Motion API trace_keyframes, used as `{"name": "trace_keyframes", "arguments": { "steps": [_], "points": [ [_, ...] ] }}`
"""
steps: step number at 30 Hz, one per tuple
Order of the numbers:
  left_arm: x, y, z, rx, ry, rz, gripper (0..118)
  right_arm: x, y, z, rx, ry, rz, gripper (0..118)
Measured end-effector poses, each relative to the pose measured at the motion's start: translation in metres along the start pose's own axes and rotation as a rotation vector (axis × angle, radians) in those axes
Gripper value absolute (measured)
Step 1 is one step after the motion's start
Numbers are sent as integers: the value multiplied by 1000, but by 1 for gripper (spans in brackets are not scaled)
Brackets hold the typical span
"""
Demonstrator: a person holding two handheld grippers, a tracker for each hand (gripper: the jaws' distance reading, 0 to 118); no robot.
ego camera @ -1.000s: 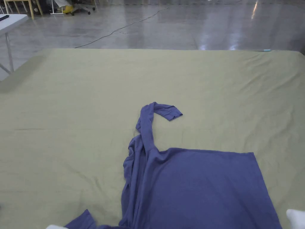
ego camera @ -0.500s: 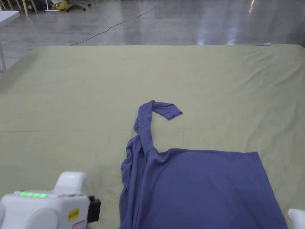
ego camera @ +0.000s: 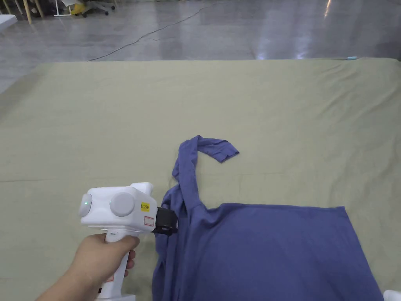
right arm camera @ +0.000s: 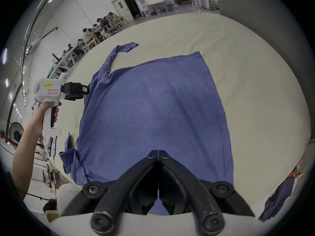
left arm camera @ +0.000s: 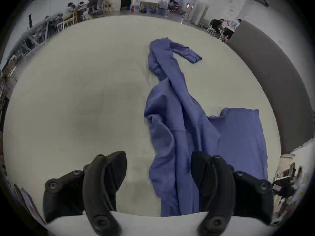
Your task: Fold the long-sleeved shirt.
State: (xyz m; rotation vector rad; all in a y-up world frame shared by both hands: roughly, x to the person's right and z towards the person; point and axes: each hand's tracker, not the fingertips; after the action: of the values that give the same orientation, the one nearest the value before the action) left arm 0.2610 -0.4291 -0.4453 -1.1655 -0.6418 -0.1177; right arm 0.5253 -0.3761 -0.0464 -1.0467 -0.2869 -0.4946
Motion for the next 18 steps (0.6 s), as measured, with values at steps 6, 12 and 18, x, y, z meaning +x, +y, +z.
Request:
{"name": "trace_keyframes", "arguments": {
  "steps": [6, 12, 18],
  "points": [
    [6, -5, 10, 16, -34, 37, 0, 5, 15, -4, -12, -36, 12, 0],
    [11, -12, 75, 105, -40, 3, 0, 24, 90, -10, 37, 41, 39, 0],
    [6, -10, 132, 141, -55, 3, 0, 33, 202, -65, -12, 26, 69, 118]
  ]
}}
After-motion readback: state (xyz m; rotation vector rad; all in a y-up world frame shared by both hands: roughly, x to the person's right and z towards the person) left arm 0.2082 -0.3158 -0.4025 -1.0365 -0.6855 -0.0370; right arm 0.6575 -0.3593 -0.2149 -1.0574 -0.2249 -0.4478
